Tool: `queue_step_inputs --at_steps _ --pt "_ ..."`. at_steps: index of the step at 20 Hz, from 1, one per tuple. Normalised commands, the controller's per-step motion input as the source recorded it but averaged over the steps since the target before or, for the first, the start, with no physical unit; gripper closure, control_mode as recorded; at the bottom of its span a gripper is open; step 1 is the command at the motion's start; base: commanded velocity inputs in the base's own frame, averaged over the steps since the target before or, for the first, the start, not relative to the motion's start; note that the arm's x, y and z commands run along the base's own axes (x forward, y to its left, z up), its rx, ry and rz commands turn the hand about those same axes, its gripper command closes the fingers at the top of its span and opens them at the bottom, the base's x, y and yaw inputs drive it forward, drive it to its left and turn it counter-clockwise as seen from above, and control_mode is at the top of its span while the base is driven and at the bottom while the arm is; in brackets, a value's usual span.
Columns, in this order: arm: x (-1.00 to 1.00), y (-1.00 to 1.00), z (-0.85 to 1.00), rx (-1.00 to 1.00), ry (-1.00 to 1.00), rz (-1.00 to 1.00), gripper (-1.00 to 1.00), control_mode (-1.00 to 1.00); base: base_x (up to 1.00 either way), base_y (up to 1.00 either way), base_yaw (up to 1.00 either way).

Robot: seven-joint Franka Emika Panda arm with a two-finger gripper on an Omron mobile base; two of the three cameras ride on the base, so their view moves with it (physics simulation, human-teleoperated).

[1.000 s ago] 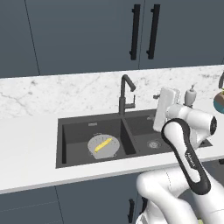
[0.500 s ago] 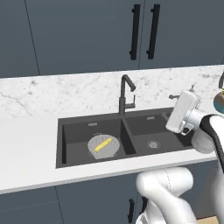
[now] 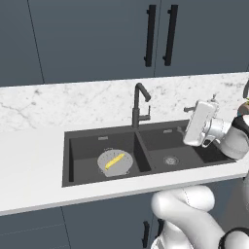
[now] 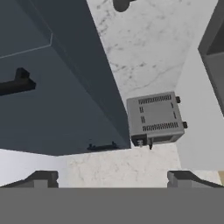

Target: Put the colander in the sink, put the banana in the colander, and turn on the sink faucet and pour water over the colander.

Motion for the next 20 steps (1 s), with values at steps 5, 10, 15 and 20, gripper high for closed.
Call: queue_step_inputs --at_steps 5,10,15,20 --pt "0.0 0.0 0.05 0.0 -0.17 0.08 -1.0 -1.0 0.0 0.0 0.0" --pt "0.06 0.12 0.0 0.0 -0.27 0.0 -1.0 -1.0 0.0 0.0 0.0" --pt "0.09 0.22 0.08 0.0 -0.26 0.0 -1.0 -1.0 0.0 0.0 0.0" --pt "0.0 0.25 0.33 0.0 -0.11 0.0 -1.0 -1.0 0.0 0.0 0.0"
